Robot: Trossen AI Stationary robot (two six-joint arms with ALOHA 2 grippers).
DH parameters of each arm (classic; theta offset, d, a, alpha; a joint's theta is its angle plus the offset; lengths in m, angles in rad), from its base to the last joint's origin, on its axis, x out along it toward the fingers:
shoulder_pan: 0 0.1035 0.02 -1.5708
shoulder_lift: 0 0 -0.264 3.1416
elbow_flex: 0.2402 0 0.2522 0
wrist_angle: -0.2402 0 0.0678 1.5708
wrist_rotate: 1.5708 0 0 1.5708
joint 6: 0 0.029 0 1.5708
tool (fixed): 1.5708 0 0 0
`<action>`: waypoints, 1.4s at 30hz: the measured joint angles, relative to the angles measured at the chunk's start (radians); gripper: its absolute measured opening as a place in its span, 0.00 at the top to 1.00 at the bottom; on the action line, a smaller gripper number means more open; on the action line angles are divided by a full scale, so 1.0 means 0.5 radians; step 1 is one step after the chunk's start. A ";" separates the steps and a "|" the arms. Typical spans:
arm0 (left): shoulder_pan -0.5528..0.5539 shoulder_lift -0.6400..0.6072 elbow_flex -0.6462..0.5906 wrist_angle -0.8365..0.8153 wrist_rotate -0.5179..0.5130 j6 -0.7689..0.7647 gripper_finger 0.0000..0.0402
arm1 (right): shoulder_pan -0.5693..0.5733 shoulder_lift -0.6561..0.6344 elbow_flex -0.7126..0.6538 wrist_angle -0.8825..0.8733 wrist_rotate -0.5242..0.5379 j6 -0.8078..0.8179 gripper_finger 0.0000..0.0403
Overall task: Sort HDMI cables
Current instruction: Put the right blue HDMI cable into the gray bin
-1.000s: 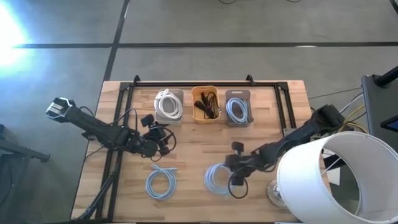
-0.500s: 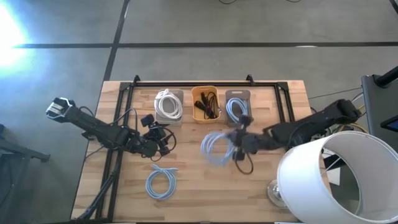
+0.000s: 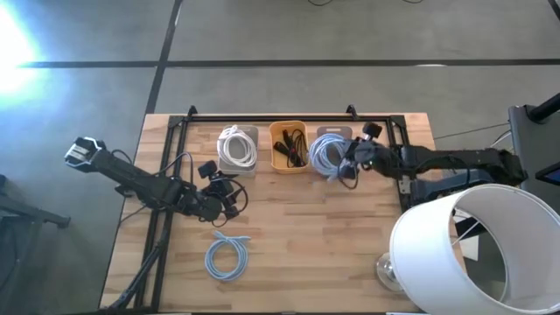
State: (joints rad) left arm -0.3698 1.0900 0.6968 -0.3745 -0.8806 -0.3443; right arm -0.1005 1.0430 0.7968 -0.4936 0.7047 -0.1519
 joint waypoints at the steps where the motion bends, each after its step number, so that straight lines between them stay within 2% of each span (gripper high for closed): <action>1: 0.000 0.000 0.000 0.000 0.000 0.000 0.49 | -0.071 -0.021 -0.060 0.077 -0.053 -0.037 0.97; 6: 0.001 0.000 0.000 0.000 0.000 0.000 0.49 | -0.359 -0.070 -0.371 0.660 -0.304 -0.263 0.97; 9: 0.000 -0.001 0.000 0.000 0.000 0.000 0.49 | -0.476 -0.066 -0.508 0.987 -0.326 -0.389 0.97; 13: 0.001 -0.001 0.000 0.000 0.000 0.000 0.49 | -0.575 -0.041 -0.629 1.214 -0.328 -0.462 0.97; 21: 0.000 0.000 0.000 0.000 0.000 0.000 0.49 | -0.649 0.098 -0.770 1.320 -0.317 -0.166 0.93; 34: 0.000 0.000 0.000 -0.001 0.000 0.000 0.49 | -0.649 0.404 -0.774 1.424 -0.291 -0.019 0.76; 42: 0.000 0.000 0.000 0.000 0.000 0.000 0.49 | -0.646 0.445 -0.759 1.415 -0.401 -0.022 0.65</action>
State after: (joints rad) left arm -0.3696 1.0901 0.6968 -0.3747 -0.8806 -0.3443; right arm -0.4236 1.2654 0.4174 0.2138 0.5042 -0.1627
